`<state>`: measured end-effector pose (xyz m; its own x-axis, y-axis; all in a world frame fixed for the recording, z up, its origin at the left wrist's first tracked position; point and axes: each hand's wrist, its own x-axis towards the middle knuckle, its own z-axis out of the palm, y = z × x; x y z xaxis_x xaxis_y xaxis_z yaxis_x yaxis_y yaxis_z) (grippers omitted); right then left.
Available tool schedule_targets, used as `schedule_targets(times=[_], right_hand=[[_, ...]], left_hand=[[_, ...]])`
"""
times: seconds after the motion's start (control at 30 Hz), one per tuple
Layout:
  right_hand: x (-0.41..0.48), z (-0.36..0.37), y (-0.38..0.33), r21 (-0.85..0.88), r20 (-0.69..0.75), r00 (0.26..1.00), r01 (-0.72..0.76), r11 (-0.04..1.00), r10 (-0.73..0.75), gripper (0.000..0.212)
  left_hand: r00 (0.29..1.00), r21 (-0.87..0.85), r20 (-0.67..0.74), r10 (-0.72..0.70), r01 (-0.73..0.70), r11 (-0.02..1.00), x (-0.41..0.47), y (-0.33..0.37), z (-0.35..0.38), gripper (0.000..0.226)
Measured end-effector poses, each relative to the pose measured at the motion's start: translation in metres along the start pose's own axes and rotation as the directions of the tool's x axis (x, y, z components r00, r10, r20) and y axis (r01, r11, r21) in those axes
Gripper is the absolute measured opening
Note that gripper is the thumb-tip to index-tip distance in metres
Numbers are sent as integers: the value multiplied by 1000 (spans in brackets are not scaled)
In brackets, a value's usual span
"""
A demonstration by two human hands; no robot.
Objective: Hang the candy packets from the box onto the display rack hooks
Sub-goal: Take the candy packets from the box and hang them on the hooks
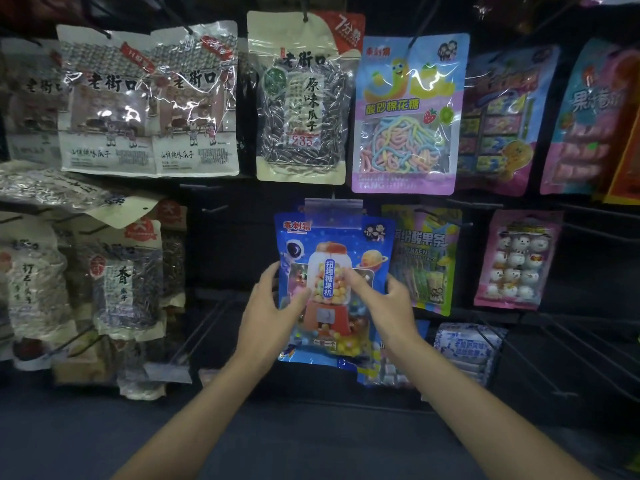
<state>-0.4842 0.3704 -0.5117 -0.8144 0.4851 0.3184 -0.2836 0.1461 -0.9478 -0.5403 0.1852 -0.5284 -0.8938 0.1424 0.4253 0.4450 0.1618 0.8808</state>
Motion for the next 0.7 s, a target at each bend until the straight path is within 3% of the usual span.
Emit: schedule_targets(times=[0.07, 0.2, 0.23, 0.33, 0.37, 0.47, 0.63, 0.7], right_hand=[[2, -3, 5, -13, 3, 1000, 5, 1000, -5, 66], [2, -8, 14, -41, -1, 1000, 14, 999, -14, 89], [2, -9, 17, -39, 5, 1000, 25, 999, -25, 82], [-2, -10, 25, -43, -35, 996, 76, 996, -78, 29], [-2, -9, 30, -57, -64, 992, 104, 993, -108, 21], [4, -4, 38, -114, -130, 977, 153, 982, -168, 16], [32, 4, 46, -182, -205, 970, 94, 979, -131, 36], [45, 7, 47, -211, -220, 969, 67, 975, -114, 32]], left_hand=[[1000, -182, -13, -10, 7, 983, 1, -3, 5, 52], [996, -240, -86, 18, -38, 970, 5, -13, 11, 54], [996, -253, -90, 21, -43, 967, 5, -14, 13, 57], [993, -266, -107, 41, -69, 961, 6, -18, 17, 62], [992, -264, -114, 46, -75, 962, 7, -19, 18, 62], [993, -256, -119, 25, -55, 965, 16, -22, 23, 62], [991, -222, -136, 16, -47, 974, 43, -23, 32, 53], [990, -211, -141, -1, -29, 977, 57, -26, 37, 52]])
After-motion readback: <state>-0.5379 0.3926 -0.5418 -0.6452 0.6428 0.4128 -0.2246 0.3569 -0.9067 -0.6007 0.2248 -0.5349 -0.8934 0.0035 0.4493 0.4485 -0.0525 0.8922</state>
